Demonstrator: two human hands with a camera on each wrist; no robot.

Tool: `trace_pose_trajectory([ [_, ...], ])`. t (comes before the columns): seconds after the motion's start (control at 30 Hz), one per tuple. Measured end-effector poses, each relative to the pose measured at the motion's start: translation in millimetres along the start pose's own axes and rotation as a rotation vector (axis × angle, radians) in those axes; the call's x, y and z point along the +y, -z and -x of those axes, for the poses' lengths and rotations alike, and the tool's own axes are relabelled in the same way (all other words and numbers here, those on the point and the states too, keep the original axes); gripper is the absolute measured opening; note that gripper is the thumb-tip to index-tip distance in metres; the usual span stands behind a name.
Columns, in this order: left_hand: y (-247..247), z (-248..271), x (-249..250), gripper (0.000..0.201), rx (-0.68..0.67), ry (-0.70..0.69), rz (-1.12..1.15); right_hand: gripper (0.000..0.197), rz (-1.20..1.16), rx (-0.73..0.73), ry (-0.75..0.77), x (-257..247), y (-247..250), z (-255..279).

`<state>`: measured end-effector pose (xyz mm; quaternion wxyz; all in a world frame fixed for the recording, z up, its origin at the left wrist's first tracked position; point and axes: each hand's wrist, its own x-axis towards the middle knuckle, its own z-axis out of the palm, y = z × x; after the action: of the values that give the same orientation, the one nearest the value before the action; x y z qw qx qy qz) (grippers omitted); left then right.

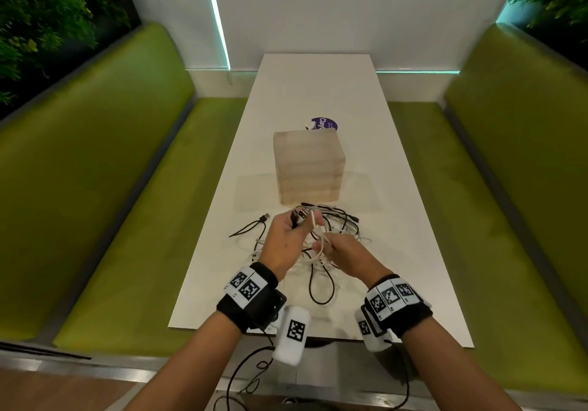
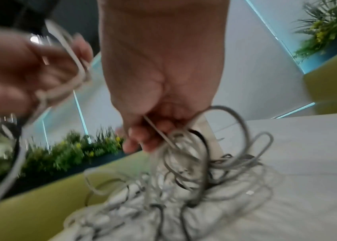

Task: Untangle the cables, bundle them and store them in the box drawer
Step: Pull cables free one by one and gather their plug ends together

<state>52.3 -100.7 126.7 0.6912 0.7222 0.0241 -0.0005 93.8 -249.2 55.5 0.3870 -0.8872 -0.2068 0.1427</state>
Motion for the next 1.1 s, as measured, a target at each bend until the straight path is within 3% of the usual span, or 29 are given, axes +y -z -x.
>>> trace_pose_trajectory([
  [0.17,5,10,20,0.025,0.019,-0.112,0.073,0.035,0.140,0.168,0.127,1,5,-6],
  [0.27,16,8,24,0.030,0.105,-0.139,0.120,0.026,0.192,0.195,0.178,3,6,-13],
  [0.37,31,1,28,0.040,0.234,-0.115,0.216,0.009,0.302,0.209,0.093,14,9,-10],
  [0.5,53,-10,40,0.037,0.283,-0.118,0.341,0.015,0.153,0.250,-0.035,36,17,-2],
  [0.67,53,-10,31,0.033,0.180,-0.042,0.279,0.015,-0.191,0.228,0.054,5,16,10],
  [0.8,41,1,22,0.038,0.009,0.019,0.232,0.026,-0.415,0.092,0.100,-37,16,18],
  [1.03,40,19,19,0.013,-0.145,0.058,0.138,0.022,-0.562,-0.085,0.131,-78,19,30],
  [1.1,47,20,16,0.029,-0.121,0.046,0.133,0.016,-0.603,-0.150,0.076,-75,17,35],
])
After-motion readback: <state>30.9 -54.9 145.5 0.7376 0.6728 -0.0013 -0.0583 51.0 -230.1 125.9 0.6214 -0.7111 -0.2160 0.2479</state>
